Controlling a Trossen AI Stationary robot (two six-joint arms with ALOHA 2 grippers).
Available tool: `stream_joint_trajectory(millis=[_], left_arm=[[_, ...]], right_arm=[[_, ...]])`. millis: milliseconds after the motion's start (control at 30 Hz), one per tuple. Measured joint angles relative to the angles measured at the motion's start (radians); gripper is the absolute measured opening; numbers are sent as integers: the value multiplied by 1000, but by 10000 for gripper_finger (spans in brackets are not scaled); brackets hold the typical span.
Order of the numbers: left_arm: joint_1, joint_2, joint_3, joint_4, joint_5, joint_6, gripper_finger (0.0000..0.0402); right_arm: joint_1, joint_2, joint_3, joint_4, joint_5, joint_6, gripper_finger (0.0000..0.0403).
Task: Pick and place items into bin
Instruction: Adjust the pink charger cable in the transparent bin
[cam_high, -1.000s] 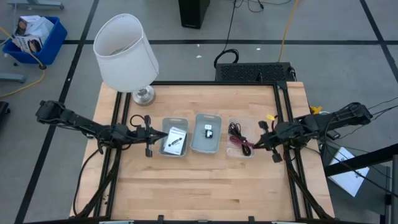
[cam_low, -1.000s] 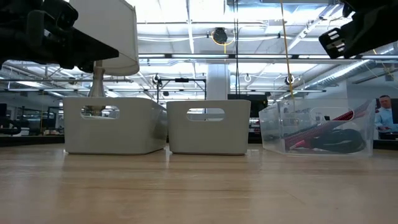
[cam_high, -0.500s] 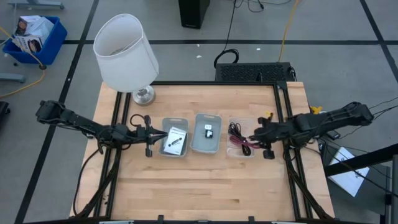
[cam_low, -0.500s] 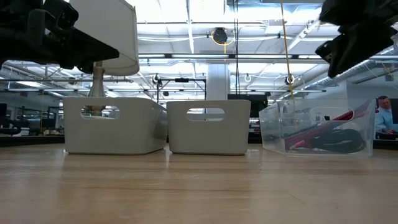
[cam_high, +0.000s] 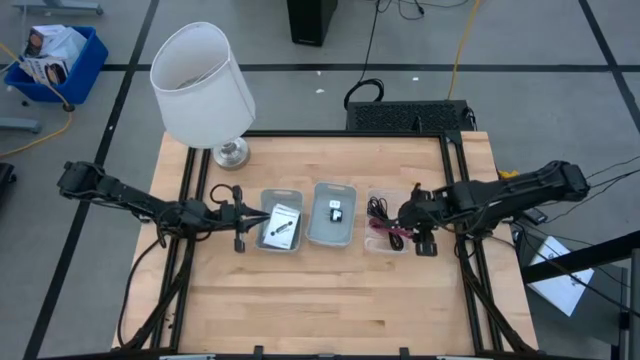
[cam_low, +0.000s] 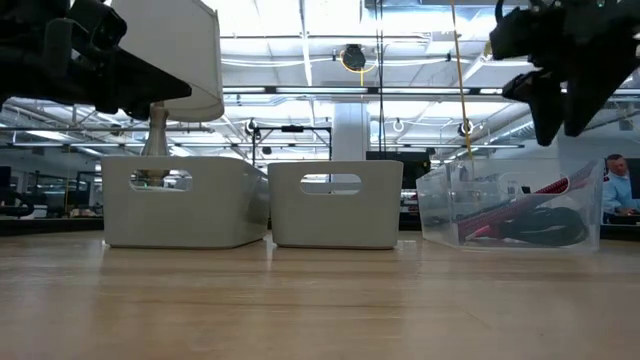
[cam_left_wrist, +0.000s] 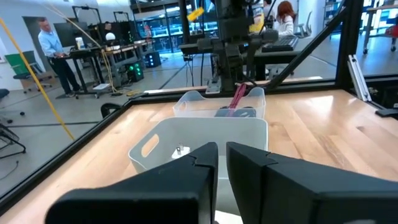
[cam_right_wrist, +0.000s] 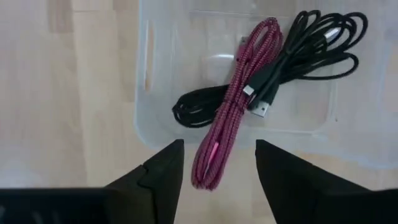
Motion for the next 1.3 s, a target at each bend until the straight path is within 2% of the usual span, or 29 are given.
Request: stream_joint_trajectory(millis=[133, 233, 333, 500, 1033, 1167, 1300], left_arm=[[0, 0, 0, -8, 0, -12, 42], [0, 0, 0, -26, 0, -18, 42], [0, 0, 0, -38, 0, -18, 42], [0, 0, 0, -38, 0, -21, 42], [0, 0, 0, -37, 0, -23, 42], [0, 0, 0, -37, 0, -22, 42], [0, 0, 0, -37, 0, -22, 42]], right_arm=[[26, -19, 6, -72, -66, 54, 190], [60, -23, 6, -121, -76, 106, 186], [98, -21, 6, -107, -60, 127, 186], [130, -21, -13, -36, 32, 104, 185], [126, -21, -146, 112, 43, 40, 184], [125, -21, -153, 109, 89, 32, 171], [111, -21, -153, 109, 87, 19, 143]])
